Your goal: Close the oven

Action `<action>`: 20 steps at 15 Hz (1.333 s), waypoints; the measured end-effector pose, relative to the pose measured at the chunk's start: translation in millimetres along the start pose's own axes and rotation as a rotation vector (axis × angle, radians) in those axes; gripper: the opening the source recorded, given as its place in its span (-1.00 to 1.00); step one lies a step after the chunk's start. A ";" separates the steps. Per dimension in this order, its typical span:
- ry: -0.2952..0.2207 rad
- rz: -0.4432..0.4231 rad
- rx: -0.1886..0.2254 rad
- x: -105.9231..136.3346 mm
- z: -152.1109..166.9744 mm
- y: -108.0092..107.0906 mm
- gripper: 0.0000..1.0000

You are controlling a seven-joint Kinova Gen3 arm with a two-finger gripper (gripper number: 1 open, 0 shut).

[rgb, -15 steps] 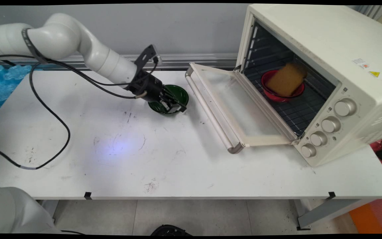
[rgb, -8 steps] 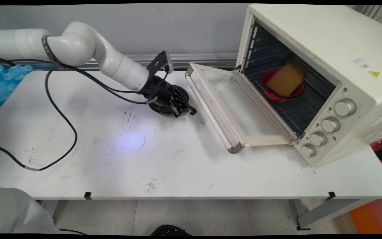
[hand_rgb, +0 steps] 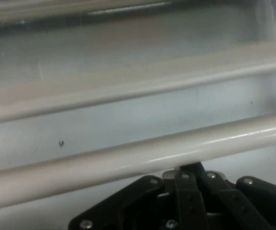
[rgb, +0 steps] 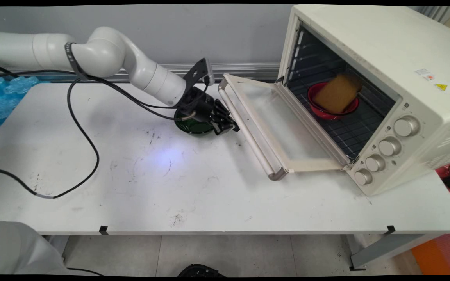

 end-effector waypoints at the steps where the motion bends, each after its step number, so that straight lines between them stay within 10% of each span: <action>1: 0.004 0.006 0.000 1.8 1.7 -0.8 -1.00; 20: 0.105 0.087 0.011 56.9 5.9 -7.4 -1.00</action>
